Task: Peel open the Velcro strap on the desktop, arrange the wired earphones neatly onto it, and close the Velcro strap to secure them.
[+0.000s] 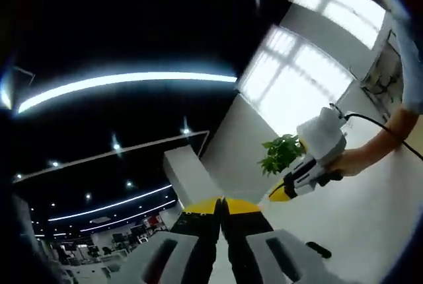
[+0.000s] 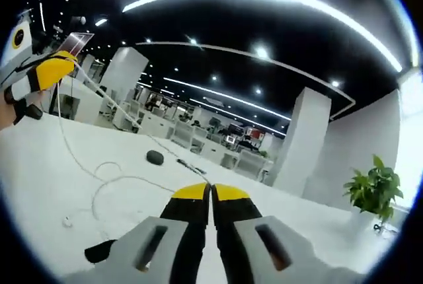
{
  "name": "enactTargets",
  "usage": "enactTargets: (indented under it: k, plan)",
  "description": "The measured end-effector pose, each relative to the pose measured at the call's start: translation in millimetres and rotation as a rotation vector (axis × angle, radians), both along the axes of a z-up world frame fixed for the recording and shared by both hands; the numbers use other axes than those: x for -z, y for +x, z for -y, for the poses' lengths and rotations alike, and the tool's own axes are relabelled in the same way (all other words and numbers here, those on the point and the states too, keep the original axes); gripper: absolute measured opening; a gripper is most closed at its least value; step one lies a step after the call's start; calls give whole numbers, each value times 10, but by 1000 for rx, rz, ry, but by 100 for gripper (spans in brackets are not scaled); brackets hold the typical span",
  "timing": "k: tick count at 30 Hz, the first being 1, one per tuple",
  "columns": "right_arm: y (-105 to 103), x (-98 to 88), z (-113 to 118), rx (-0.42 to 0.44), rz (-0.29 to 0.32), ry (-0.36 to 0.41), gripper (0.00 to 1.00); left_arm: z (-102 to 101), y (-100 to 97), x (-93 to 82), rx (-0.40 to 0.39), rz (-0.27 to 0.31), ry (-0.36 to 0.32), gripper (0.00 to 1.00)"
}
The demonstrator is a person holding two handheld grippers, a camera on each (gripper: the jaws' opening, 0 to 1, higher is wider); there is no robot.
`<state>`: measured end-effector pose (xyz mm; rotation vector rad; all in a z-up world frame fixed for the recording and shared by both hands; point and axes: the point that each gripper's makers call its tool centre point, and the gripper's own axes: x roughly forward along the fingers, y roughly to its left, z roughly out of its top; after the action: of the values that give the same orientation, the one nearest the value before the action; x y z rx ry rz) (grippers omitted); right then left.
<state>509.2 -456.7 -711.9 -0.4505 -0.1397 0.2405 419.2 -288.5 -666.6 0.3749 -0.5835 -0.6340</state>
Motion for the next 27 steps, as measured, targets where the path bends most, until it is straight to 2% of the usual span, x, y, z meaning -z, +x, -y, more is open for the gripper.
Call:
enactTargets:
  k: [3, 10, 18, 27]
  plan:
    - [48, -70, 86, 27, 10, -16, 3, -112, 53, -50, -55, 22, -13, 6]
    - [88, -170, 137, 48, 27, -45, 3, -243, 84, -130, -99, 47, -32, 6]
    - [227, -209, 389, 115, 16, 1, 3, -374, 160, -165, -142, 43, -55, 6]
    - [286, -213, 696, 182, 27, -32, 3, -574, 316, -175, -227, 27, -69, 6]
